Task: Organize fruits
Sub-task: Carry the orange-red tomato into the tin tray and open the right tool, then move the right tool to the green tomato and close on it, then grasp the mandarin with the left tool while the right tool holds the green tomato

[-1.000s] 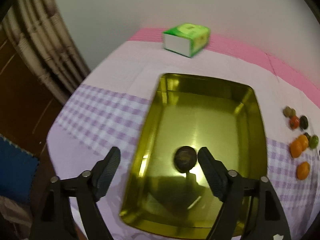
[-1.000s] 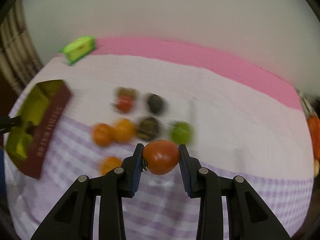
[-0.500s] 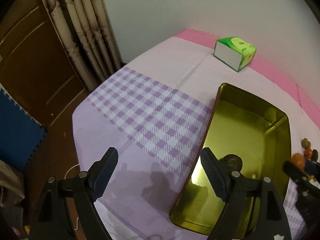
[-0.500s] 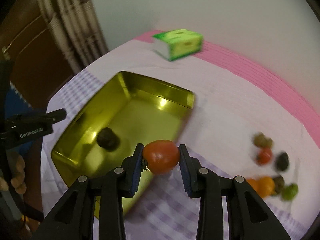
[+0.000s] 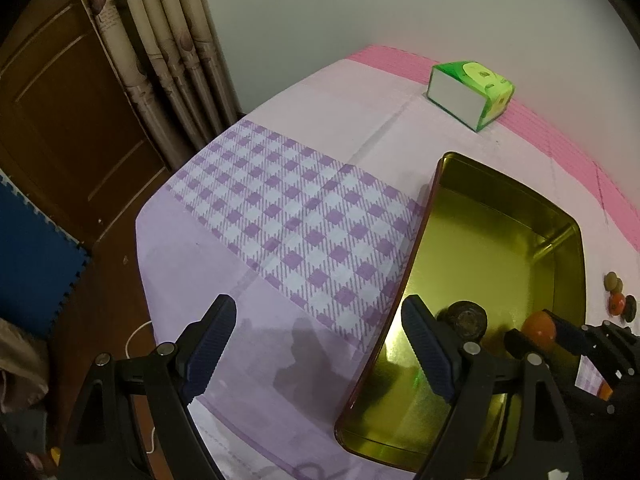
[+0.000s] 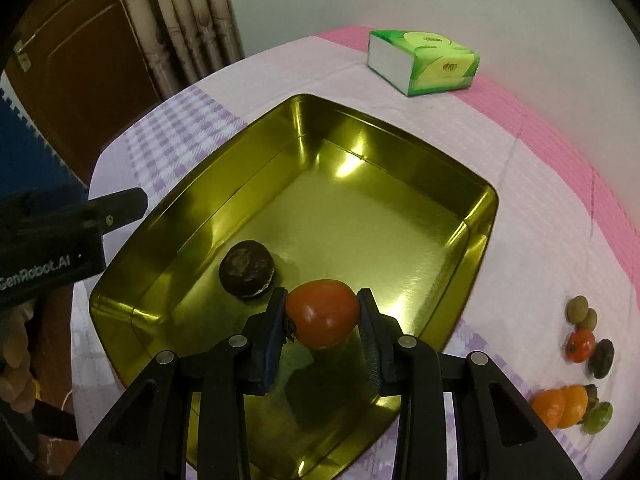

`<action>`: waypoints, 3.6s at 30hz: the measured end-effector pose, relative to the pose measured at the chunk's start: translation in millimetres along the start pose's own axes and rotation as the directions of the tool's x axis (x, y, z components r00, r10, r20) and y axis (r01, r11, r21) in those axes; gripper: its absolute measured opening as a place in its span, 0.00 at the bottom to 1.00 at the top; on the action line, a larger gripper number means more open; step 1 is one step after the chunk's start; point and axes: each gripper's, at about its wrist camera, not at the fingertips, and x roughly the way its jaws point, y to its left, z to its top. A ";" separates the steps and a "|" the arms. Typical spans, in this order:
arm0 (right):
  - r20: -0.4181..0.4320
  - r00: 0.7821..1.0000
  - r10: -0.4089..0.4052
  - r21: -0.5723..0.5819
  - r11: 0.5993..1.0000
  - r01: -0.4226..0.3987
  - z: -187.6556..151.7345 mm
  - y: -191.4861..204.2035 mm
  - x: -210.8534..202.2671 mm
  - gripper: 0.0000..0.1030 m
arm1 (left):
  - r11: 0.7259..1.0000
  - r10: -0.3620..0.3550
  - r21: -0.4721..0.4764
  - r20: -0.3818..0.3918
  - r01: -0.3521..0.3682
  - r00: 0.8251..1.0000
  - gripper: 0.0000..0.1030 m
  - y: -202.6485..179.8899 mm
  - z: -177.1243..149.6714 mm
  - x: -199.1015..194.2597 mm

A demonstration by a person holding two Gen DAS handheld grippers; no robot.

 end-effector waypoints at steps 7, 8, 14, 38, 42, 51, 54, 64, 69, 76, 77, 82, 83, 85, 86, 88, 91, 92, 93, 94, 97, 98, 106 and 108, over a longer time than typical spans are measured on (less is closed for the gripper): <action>-0.023 1.000 0.001 0.001 1.000 -0.001 -2.1 1.8 8.9 0.35 | 1.000 -0.001 -0.002 -0.006 0.001 1.000 0.80 -1.3 -0.4 1.3; -0.027 1.000 0.002 0.007 1.000 -0.001 -2.6 1.2 10.3 0.35 | 1.000 0.000 -0.001 -0.007 0.000 1.000 0.80 -1.0 -0.5 1.2; -0.030 1.000 0.001 0.011 1.000 -0.001 -4.6 1.3 12.7 0.35 | 1.000 -0.003 -0.003 -0.008 0.003 1.000 0.80 -0.3 -1.1 1.2; 0.094 0.995 0.041 0.038 0.998 -0.045 -12.1 -1.0 -42.3 0.42 | 1.000 -0.008 0.029 -0.003 0.008 1.000 0.80 -8.7 -2.0 -0.6; 0.160 0.987 -0.005 0.072 0.997 -0.007 -16.9 -22.1 -71.5 0.42 | 0.999 -0.011 0.041 0.007 0.011 1.000 0.80 -11.6 -2.8 -3.0; 0.137 0.971 -0.194 0.211 0.964 0.163 -64.7 -111.6 -106.6 0.42 | 0.994 -0.034 0.108 0.034 0.030 0.999 0.80 -27.5 -8.1 -11.3; 0.106 0.960 -0.260 0.269 0.937 0.224 -87.4 -146.3 -114.2 0.42 | 0.990 -0.052 0.134 0.027 0.048 0.998 0.80 -35.7 -12.0 -13.5; -0.003 0.935 -0.354 0.414 0.851 0.323 -150.7 -229.9 -116.9 0.42 | 0.957 -0.174 0.245 0.050 0.157 0.983 0.80 -67.1 -27.7 -36.3; -0.036 0.937 -0.347 0.419 0.846 0.330 -159.3 -246.4 -101.7 0.42 | 0.935 -0.189 0.316 0.062 0.161 0.980 0.81 -82.0 -35.8 -45.2; -0.042 0.939 -0.341 0.398 0.856 0.329 -156.6 -251.4 -79.9 0.42 | 0.912 -0.213 0.371 0.055 0.178 0.975 0.83 -105.6 -44.0 -56.4; -0.039 0.940 -0.340 0.396 0.858 0.327 -156.7 -252.4 -78.3 0.42 | 0.907 -0.218 0.379 0.049 0.184 0.975 0.83 -110.5 -46.0 -57.2; -0.022 0.935 -0.355 0.371 0.865 0.337 -156.6 -257.9 -69.8 0.42 | 0.883 -0.242 0.422 0.034 0.205 0.970 0.83 -136.8 -54.1 -64.3; -0.022 0.932 -0.362 0.363 0.866 0.345 -156.8 -258.3 -67.5 0.42 | 0.878 -0.249 0.430 0.031 0.212 0.968 0.83 -142.0 -55.7 -65.8; -0.023 0.934 -0.357 0.368 0.866 0.340 -157.4 -260.8 -63.3 0.42 | 0.863 -0.263 0.453 0.023 0.224 0.965 0.83 -155.8 -60.5 -69.9; -0.020 0.936 -0.351 0.373 0.866 0.332 -159.0 -261.3 -61.6 0.42 | 0.856 -0.268 0.464 0.019 0.229 0.963 0.83 -161.9 -62.5 -71.2; -0.007 0.935 -0.354 0.374 0.866 0.330 -160.6 -261.4 -61.2 0.42 | 0.841 -0.279 0.486 0.010 0.239 0.960 0.83 -176.6 -67.2 -73.2; 0.015 0.938 -0.345 0.391 0.866 0.312 -164.6 -262.7 -62.0 0.37 | 0.818 -0.294 0.517 0.000 0.251 0.956 0.83 -197.0 -74.2 -75.4; 0.021 0.938 -0.345 0.396 0.865 0.309 -166.6 -263.2 -62.8 0.37 | 0.813 -0.297 0.523 -0.004 0.255 0.955 0.83 -202.5 -76.2 -75.0; 0.024 0.935 -0.354 0.400 0.860 0.316 -168.4 -263.2 -63.6 0.37 | 0.808 -0.297 0.529 -0.012 0.258 0.955 0.83 -208.3 -78.5 -74.1; 0.028 0.934 -0.356 0.406 0.858 0.315 -170.2 -263.8 -64.4 0.37 | 0.800 -0.299 0.538 -0.026 0.266 0.954 0.83 -215.9 -81.6 -71.9; 0.036 0.927 -0.374 0.425 0.845 0.324 -174.4 -266.8 -67.6 0.37 | 0.787 -0.302 0.546 -0.064 0.287 0.951 0.83 -231.1 -89.1 -64.6; 0.035 0.922 -0.386 0.430 0.839 0.335 -177.2 -268.8 -70.0 0.37 | 0.784 -0.305 0.547 -0.072 0.293 0.950 0.83 -235.0 -91.6 -62.9; 0.000 0.896 -0.445 0.535 0.757 0.375 -210.3 -304.7 -85.5 0.37 | 0.736 -0.319 0.603 -0.094 0.309 0.943 0.82 -272.4 -115.0 -57.7; 0.001 0.895 -0.447 0.561 0.741 0.369 -218.8 -312.2 -89.3 0.37 | 0.721 -0.320 0.618 -0.102 0.313 0.942 0.81 -281.8 -119.5 -56.7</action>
